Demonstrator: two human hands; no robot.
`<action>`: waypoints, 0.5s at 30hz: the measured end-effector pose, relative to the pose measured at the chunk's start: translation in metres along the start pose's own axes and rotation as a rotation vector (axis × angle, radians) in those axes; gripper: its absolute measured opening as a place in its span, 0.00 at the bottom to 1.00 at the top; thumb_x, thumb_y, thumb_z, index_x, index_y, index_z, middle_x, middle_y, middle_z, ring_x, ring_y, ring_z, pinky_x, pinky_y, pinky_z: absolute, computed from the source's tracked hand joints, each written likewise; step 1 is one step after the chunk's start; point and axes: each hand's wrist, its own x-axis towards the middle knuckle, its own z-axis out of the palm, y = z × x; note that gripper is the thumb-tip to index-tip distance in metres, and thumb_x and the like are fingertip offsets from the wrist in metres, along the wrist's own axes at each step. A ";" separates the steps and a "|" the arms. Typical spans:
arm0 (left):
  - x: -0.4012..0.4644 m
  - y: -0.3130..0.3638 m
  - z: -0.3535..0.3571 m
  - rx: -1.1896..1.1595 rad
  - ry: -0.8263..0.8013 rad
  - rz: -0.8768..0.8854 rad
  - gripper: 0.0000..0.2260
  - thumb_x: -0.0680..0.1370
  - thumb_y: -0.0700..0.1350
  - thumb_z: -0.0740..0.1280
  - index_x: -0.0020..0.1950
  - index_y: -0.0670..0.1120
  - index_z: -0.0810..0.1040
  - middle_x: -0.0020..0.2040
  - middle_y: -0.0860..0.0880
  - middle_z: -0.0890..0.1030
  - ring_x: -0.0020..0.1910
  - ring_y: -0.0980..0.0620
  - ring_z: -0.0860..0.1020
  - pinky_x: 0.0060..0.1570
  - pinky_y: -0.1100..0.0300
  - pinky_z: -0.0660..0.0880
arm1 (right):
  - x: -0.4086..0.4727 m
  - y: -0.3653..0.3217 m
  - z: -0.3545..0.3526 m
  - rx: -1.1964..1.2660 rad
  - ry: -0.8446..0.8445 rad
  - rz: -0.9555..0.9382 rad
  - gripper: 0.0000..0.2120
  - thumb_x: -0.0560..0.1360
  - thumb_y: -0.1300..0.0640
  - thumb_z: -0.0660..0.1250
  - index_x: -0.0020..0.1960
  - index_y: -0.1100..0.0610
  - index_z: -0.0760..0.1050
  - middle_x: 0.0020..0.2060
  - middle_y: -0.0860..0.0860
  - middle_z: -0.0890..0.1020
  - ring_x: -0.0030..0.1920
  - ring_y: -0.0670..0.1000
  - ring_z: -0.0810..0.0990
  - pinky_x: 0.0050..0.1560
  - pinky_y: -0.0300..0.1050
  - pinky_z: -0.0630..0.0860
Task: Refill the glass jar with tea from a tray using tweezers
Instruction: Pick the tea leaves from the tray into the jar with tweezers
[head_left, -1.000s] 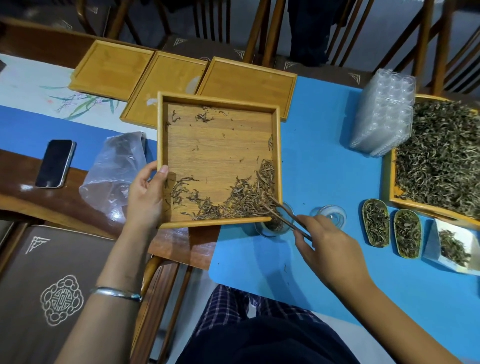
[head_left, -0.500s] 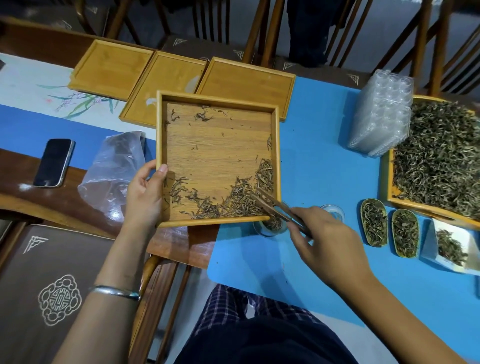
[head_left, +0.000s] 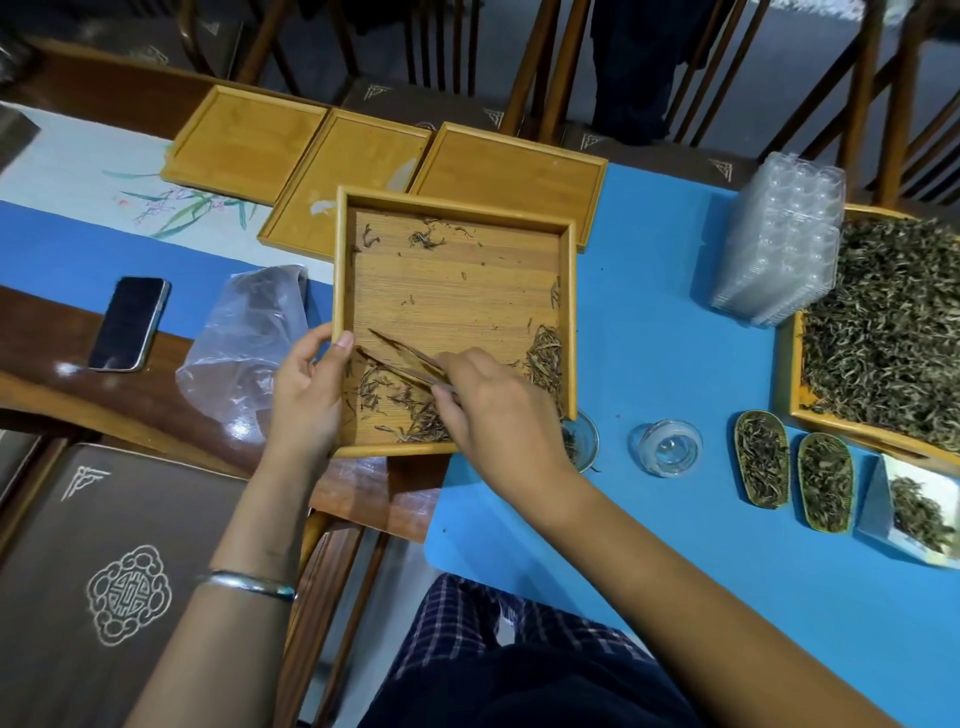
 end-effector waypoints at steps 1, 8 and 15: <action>0.000 0.001 0.000 -0.002 -0.002 -0.004 0.11 0.82 0.46 0.63 0.60 0.42 0.77 0.45 0.49 0.84 0.42 0.56 0.83 0.38 0.64 0.79 | 0.001 0.000 0.002 0.004 -0.014 -0.010 0.13 0.79 0.56 0.62 0.62 0.58 0.75 0.48 0.54 0.80 0.44 0.56 0.81 0.34 0.48 0.76; -0.002 0.006 0.003 0.021 0.015 -0.016 0.14 0.82 0.47 0.62 0.63 0.41 0.75 0.48 0.48 0.83 0.42 0.58 0.83 0.42 0.64 0.80 | -0.020 0.005 0.005 0.004 -0.129 -0.136 0.13 0.79 0.56 0.62 0.62 0.58 0.75 0.47 0.55 0.80 0.43 0.56 0.80 0.30 0.47 0.75; 0.000 0.009 0.003 -0.018 0.016 -0.071 0.15 0.81 0.47 0.63 0.65 0.40 0.74 0.50 0.47 0.82 0.45 0.53 0.82 0.49 0.57 0.80 | -0.040 0.022 -0.007 -0.041 -0.126 -0.120 0.13 0.77 0.56 0.65 0.59 0.58 0.77 0.47 0.52 0.81 0.41 0.54 0.82 0.28 0.46 0.77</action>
